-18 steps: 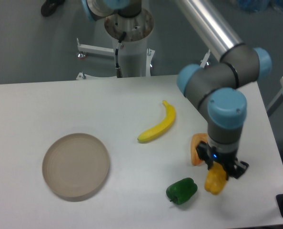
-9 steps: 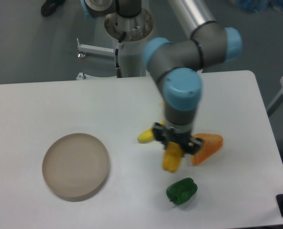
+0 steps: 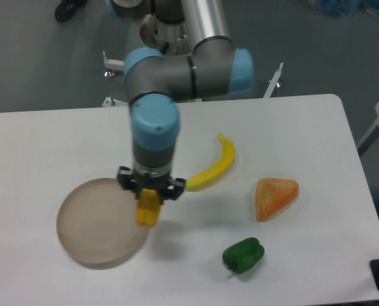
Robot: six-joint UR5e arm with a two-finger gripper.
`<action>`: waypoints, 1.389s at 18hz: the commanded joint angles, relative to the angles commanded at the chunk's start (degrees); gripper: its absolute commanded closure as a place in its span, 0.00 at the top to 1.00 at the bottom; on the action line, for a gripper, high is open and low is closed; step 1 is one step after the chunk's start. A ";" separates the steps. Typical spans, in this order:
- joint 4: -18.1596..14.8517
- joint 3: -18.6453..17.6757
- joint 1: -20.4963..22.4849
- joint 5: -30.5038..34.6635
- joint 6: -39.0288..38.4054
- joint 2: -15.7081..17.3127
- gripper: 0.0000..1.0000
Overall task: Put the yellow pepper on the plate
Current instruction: 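Carry the yellow pepper over the beige plate and lower it, then lower the pepper onto the plate and open the gripper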
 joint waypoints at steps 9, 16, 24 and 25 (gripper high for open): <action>10.01 -3.96 -3.87 0.53 -2.90 -3.08 0.30; 10.20 -4.14 -3.96 0.61 -2.90 -3.78 0.30; 10.63 -4.14 -5.02 0.61 -2.20 -4.66 0.30; 10.63 -4.14 -5.02 0.53 -2.11 -4.66 0.30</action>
